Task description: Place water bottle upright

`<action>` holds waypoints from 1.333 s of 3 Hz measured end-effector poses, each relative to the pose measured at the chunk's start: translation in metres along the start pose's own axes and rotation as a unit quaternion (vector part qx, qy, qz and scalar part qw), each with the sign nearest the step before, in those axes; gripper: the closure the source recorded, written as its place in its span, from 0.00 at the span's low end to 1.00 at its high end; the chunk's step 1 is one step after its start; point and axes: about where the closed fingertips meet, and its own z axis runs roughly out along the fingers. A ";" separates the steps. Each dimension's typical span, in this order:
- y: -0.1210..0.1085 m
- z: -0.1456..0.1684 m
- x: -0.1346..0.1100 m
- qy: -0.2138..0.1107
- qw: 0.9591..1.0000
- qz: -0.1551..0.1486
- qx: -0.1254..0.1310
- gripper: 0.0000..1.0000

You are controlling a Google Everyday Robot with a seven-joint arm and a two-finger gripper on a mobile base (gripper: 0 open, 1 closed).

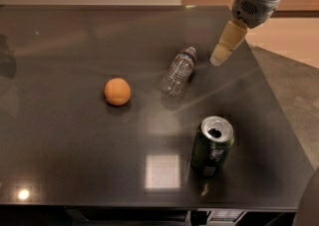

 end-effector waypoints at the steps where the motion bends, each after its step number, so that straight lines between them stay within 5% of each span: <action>1: -0.009 0.020 -0.022 0.003 0.999 0.053 -0.001 0.00; 4: -0.011 0.055 -0.082 0.016 0.981 0.186 0.042 0.00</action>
Offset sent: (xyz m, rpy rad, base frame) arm 0.0612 0.0457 -0.0350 0.0415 0.0716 -0.3798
